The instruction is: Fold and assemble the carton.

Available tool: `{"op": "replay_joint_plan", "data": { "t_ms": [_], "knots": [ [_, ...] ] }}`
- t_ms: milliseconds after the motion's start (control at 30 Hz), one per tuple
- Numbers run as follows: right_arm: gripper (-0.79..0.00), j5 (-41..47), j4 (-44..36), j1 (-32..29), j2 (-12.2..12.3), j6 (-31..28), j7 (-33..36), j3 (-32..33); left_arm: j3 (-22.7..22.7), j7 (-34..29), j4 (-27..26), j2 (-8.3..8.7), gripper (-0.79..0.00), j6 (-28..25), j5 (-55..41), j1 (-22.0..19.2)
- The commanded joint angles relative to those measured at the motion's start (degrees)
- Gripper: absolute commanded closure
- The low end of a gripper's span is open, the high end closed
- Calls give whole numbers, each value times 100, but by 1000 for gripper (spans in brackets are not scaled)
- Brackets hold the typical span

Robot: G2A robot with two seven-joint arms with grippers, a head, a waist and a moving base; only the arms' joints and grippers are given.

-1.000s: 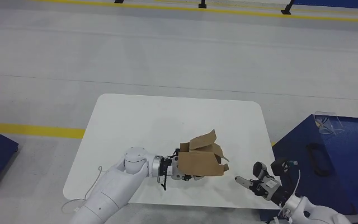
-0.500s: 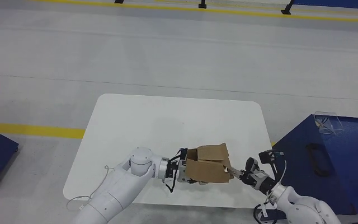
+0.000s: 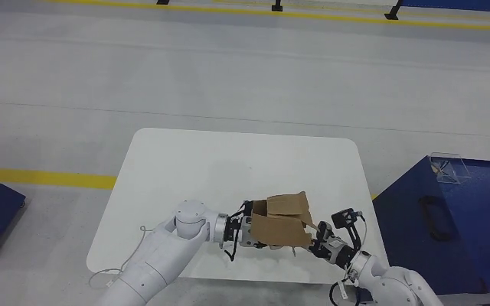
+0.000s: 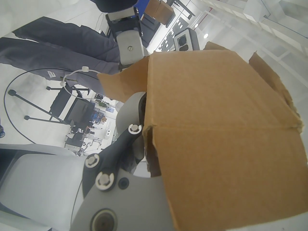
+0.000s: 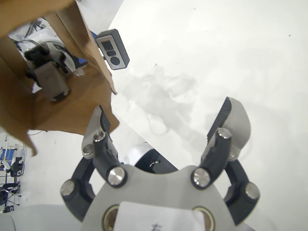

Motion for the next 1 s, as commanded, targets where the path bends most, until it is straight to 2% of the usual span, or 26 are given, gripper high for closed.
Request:
{"op": "replay_joint_plan", "data": {
  "t_ms": [0, 433, 767, 967],
  "knots": [
    [-785, 89, -141, -157, 13, -89, -26, 206, -10, 10, 26, 0, 0, 16, 10, -2],
    [-785, 399, -876, -913, 29, -522, -140, 779, -8, 14, 159, -28, 0, 155, 24, -24],
    [-785, 356, -975, -851, 28, -459, 45, 699, -16, 4, 260, -71, 0, 183, -44, -104],
    [-785, 715, -863, -798, 40, -542, 247, 848, -25, -3, 277, -88, 0, 148, -56, -106]
  ]
}}
